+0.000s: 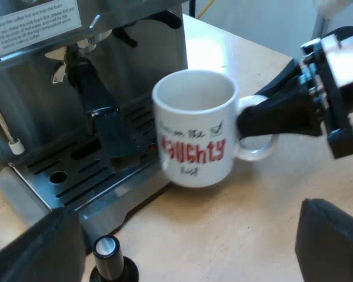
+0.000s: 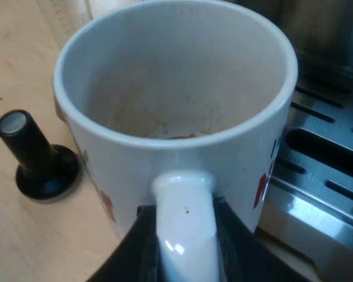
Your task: Place mug into machine
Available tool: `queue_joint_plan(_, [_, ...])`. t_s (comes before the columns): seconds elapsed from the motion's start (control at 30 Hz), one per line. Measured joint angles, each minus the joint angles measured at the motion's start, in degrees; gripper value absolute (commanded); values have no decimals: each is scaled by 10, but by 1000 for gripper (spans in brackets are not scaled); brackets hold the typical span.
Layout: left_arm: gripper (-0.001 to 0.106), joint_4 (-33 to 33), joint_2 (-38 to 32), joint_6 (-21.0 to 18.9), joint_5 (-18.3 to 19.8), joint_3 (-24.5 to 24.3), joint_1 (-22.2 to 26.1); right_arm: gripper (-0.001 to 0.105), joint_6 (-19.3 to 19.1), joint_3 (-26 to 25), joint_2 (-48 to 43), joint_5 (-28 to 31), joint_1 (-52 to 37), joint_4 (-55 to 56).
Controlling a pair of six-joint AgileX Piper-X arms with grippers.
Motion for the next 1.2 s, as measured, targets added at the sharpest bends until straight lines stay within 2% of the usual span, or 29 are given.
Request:
queue_joint_plan(0.27, [79, 0, 0, 0, 0, 0, 0, 0, 0, -3, 74, 31, 15, -104])
queue_joint_plan(0.67, [79, -16, 0, 0, 0, 0, 0, 0, 2, -79, 174, 81, 15, -119])
queue_joint_plan(0.97, [79, -16, 0, 0, 0, 0, 0, 0, 4, -115, 224, 91, 15, -129])
queue_joint_plan(1.07, [79, -16, 0, 0, 0, 0, 0, 0, 5, -130, 244, 116, 15, -138])
queue_joint_plan(1.2, [79, -16, 0, 0, 0, 0, 0, 0, 6, -142, 261, 122, 15, -150])
